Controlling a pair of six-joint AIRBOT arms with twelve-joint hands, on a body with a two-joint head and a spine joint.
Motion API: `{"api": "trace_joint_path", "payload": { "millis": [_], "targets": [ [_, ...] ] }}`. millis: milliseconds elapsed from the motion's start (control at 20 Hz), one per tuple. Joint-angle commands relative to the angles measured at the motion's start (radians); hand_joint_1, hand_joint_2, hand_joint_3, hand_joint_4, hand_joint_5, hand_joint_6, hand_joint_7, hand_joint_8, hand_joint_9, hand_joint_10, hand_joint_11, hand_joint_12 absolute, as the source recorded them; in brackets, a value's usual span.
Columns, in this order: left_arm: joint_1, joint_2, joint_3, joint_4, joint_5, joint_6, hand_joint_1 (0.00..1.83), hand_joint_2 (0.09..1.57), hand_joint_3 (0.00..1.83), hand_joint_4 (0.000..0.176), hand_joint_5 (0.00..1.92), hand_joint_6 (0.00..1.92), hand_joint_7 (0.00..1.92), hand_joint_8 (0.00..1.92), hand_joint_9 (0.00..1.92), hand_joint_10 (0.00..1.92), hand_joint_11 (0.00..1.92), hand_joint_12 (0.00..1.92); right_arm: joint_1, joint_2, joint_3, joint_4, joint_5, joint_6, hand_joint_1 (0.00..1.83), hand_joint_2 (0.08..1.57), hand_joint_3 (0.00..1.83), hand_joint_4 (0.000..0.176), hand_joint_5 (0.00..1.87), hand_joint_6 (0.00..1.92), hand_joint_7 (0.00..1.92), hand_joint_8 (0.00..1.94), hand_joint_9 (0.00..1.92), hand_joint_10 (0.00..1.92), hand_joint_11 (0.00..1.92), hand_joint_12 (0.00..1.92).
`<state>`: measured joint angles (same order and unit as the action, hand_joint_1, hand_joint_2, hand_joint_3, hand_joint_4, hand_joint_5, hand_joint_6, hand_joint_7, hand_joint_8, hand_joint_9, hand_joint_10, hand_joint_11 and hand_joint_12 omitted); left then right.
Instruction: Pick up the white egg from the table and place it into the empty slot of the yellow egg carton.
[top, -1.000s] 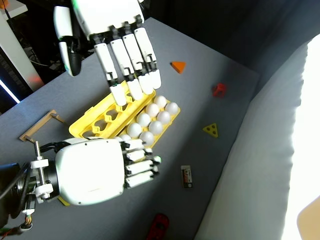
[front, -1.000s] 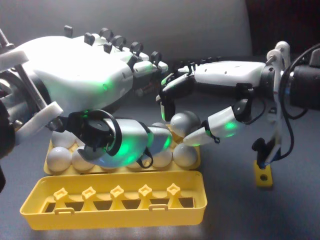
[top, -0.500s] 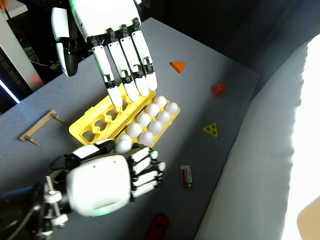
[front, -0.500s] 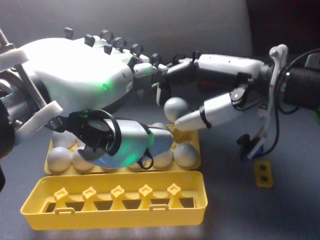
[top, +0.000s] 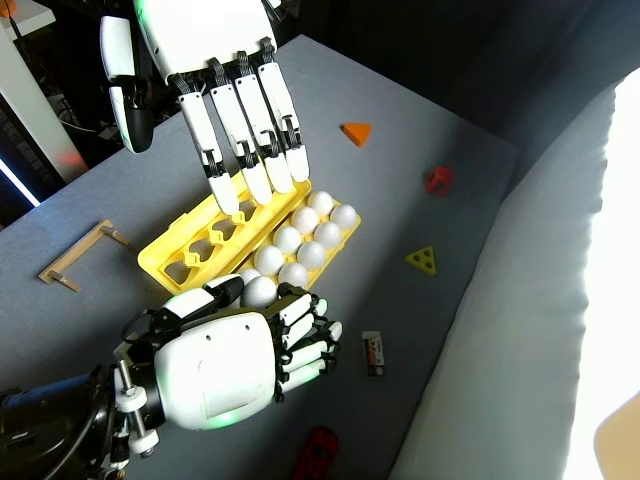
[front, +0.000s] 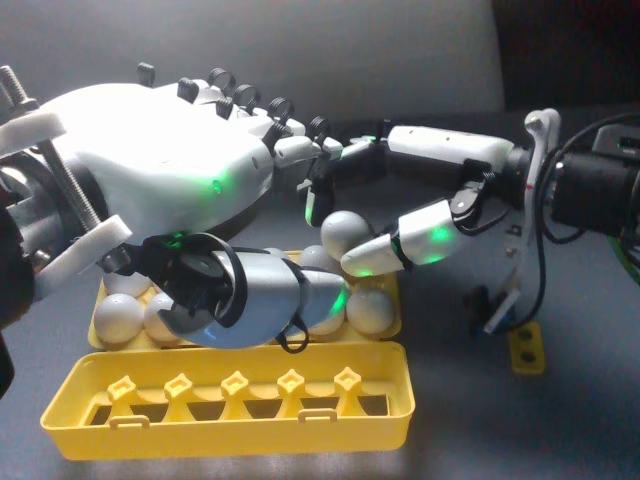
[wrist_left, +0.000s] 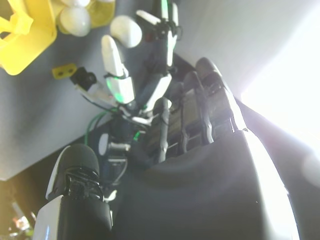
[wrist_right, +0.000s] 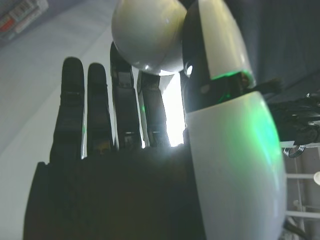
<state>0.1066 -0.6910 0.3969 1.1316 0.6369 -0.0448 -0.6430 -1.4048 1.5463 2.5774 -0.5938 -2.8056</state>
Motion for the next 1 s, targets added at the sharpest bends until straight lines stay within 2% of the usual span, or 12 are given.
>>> {"api": "trace_joint_path", "payload": {
  "millis": [0, 100, 350, 950],
  "targets": [
    [-0.015, 0.001, 0.003, 0.051, -0.034, 0.004, 0.07, 1.25, 0.00, 0.037, 0.07, 0.00, 0.09, 0.00, 0.10, 0.00, 0.00, 0.49, 0.003, -0.004, 0.001, 0.080, -0.087, 0.019, 1.07, 1.22, 0.00, 0.000, 0.78, 1.32, 0.50, 0.01, 0.00, 0.54, 0.00, 0.75],
    [-0.018, 0.001, 0.006, 0.051, -0.033, 0.006, 0.06, 1.25, 0.00, 0.037, 0.08, 0.00, 0.09, 0.00, 0.10, 0.00, 0.00, 0.43, -0.003, -0.004, 0.000, 0.102, -0.086, 0.022, 1.08, 1.21, 0.00, 0.000, 0.80, 1.30, 0.53, 0.01, 0.01, 0.57, 0.00, 0.90],
    [-0.020, 0.000, 0.010, 0.051, -0.033, 0.008, 0.06, 1.25, 0.00, 0.036, 0.08, 0.00, 0.09, 0.00, 0.10, 0.00, 0.00, 0.43, -0.013, -0.007, 0.000, 0.126, -0.092, 0.019, 1.08, 1.21, 0.00, 0.000, 0.81, 1.28, 0.54, 0.01, 0.02, 0.59, 0.00, 1.02],
    [-0.023, -0.001, 0.015, 0.051, -0.040, 0.008, 0.07, 1.25, 0.00, 0.036, 0.08, 0.00, 0.09, 0.00, 0.09, 0.00, 0.00, 0.44, -0.027, -0.029, 0.021, 0.160, -0.136, -0.043, 1.08, 1.20, 0.00, 0.000, 0.82, 1.27, 0.55, 0.01, 0.03, 0.58, 0.00, 1.07]
  ]
}}
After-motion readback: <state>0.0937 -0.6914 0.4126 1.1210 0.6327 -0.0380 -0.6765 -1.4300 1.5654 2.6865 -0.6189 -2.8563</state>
